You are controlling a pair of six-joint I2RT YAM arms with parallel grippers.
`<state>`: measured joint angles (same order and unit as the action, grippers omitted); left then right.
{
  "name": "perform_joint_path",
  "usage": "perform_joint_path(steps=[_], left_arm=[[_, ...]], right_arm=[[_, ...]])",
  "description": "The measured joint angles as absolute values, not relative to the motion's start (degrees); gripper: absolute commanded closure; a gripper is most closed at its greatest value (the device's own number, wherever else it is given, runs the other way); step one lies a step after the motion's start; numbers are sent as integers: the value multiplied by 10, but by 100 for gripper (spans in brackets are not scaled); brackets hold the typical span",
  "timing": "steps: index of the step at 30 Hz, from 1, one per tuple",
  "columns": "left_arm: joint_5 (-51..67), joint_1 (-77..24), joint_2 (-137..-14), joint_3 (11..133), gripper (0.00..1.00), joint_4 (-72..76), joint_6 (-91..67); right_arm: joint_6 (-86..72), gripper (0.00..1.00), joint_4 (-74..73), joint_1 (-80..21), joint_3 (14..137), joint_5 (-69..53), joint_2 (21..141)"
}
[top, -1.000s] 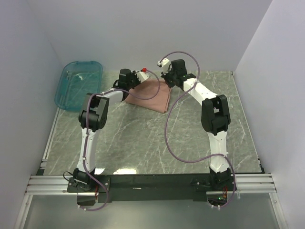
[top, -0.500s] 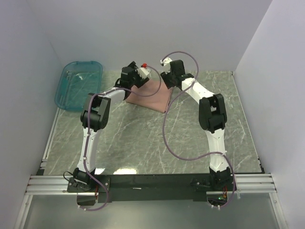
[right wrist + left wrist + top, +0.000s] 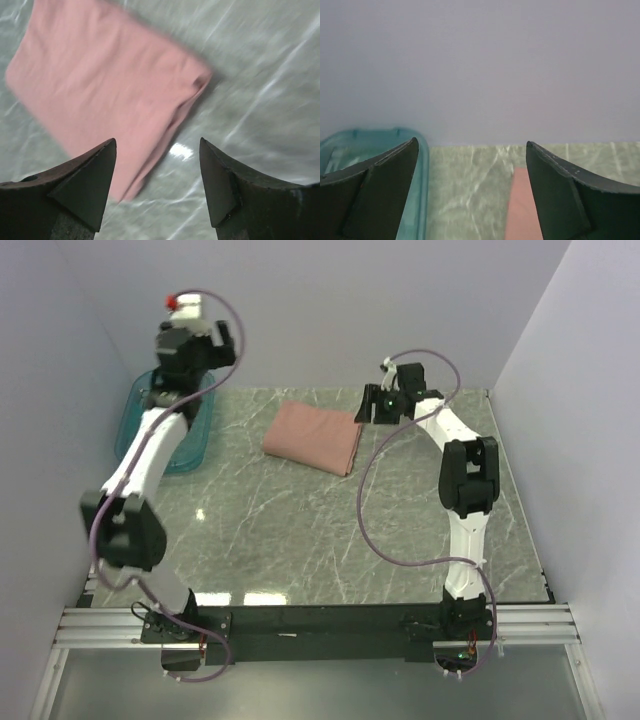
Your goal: Fold and stack the t-shirts
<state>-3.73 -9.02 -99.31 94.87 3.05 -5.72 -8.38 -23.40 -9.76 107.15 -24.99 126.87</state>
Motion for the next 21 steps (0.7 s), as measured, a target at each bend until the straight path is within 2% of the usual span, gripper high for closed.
perform_joint_path(steps=[3,11,16,19,20,21], left_arm=[[-8,-58,-901,866,11,7,-111],[64,-72,-718,605,12,-99,-159],[68,-71,-577,527,11,-157,-161],[68,-71,-487,508,10,-171,-166],[68,-71,-463,505,10,-174,-169],[68,-71,-449,502,11,-176,-172]], right_arm=[[-130,26,-234,-104,1032,-279,1269],[-197,34,-237,-120,1000,-310,1289],[-224,38,-225,-120,1003,-337,1318],[-236,47,-224,-120,1010,-342,1326],[-243,56,-222,-120,1014,-343,1332],[-244,59,-220,-120,1016,-347,1335]])
